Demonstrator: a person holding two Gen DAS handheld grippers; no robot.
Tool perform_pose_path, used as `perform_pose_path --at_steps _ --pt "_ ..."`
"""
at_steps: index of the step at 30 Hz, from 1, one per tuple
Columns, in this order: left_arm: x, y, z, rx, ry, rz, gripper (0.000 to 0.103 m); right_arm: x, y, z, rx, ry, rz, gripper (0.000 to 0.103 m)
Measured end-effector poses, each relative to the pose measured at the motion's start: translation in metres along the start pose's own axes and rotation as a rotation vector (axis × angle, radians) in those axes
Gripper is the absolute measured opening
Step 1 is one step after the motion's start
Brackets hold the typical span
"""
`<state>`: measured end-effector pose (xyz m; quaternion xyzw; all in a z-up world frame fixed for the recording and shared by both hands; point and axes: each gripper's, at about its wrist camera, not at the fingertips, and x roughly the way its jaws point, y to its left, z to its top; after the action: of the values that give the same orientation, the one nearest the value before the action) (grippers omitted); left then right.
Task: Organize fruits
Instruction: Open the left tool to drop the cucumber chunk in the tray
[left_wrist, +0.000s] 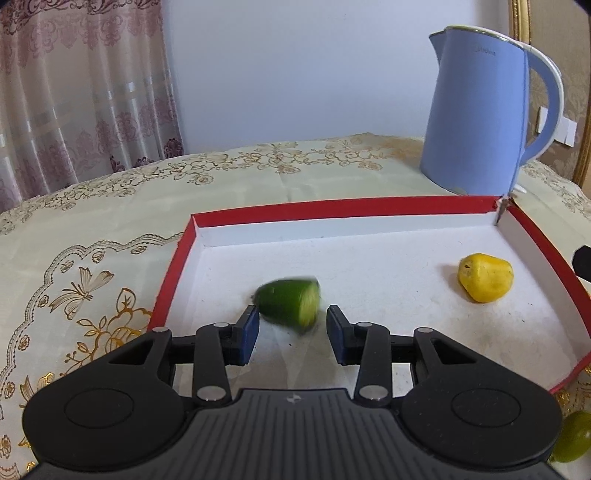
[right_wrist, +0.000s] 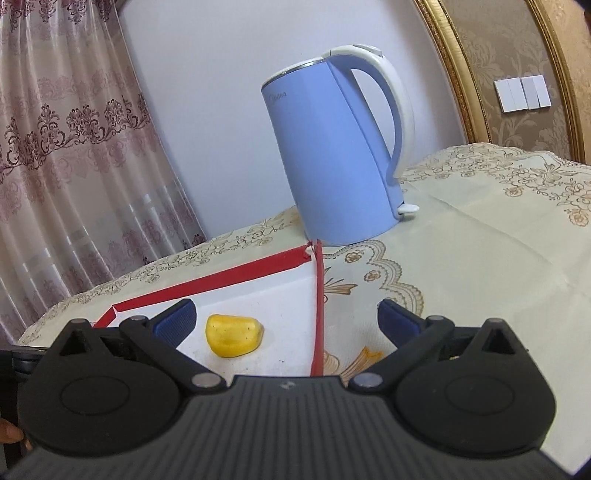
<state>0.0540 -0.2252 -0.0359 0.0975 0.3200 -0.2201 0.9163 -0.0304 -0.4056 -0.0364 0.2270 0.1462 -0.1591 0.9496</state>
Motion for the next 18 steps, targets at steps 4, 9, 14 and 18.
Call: perform_pose_path --at_steps 4,9,14,18 --pt "-0.003 0.0 0.001 -0.008 0.008 -0.018 0.039 0.001 0.0 0.001 0.005 0.008 -0.001 0.103" --pt "-0.022 0.002 0.01 -0.015 -0.024 -0.028 0.039 0.0 -0.001 0.001 0.006 0.006 -0.002 0.103" --pt "-0.067 0.004 0.022 0.003 -0.125 -0.042 0.059 -0.001 0.001 0.001 0.0 -0.004 -0.024 0.103" --pt "-0.107 0.009 0.022 0.034 -0.197 -0.045 0.066 -0.003 0.001 0.001 0.001 -0.013 -0.031 0.103"
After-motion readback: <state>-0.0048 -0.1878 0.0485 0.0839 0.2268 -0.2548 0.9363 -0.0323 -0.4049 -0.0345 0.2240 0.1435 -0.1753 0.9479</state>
